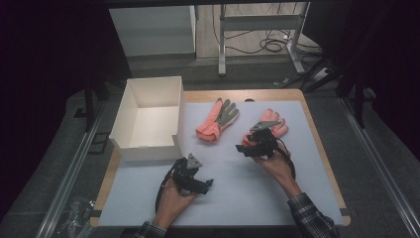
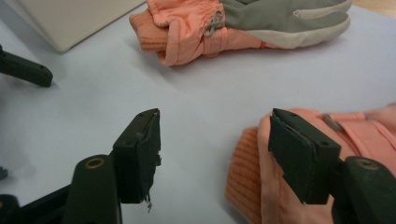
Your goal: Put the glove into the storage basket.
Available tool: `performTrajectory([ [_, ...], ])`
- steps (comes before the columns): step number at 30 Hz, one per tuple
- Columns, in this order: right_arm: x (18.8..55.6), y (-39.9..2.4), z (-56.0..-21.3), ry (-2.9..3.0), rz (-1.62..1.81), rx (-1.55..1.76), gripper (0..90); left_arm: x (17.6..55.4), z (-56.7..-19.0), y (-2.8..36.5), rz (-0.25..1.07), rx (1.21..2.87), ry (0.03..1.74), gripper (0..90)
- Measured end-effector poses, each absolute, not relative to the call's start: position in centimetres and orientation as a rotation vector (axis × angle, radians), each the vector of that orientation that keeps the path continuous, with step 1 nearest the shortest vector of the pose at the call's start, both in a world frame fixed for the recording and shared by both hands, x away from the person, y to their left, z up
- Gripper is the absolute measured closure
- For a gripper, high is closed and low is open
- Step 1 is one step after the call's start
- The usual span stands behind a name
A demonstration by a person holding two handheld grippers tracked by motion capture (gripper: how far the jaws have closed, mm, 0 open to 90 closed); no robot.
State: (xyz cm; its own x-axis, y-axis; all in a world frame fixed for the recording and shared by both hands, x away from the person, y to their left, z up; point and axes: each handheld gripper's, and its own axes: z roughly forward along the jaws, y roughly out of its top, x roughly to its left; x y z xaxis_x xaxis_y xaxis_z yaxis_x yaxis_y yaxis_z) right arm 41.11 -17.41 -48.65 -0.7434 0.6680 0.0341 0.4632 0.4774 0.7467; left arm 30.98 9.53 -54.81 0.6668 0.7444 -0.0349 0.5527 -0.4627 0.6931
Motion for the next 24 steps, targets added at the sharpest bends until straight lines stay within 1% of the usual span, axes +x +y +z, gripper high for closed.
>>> performTrajectory([
  [13,43.4,-14.5,-48.3,2.474,1.124,0.955,42.7,31.0,-54.8,9.5,0.354,2.186,1.001,3.1],
  [24,46.2,-12.1,-48.2,2.471,1.122,0.962,51.4,31.0,-54.8,9.5,0.355,2.189,0.998,3.1],
])
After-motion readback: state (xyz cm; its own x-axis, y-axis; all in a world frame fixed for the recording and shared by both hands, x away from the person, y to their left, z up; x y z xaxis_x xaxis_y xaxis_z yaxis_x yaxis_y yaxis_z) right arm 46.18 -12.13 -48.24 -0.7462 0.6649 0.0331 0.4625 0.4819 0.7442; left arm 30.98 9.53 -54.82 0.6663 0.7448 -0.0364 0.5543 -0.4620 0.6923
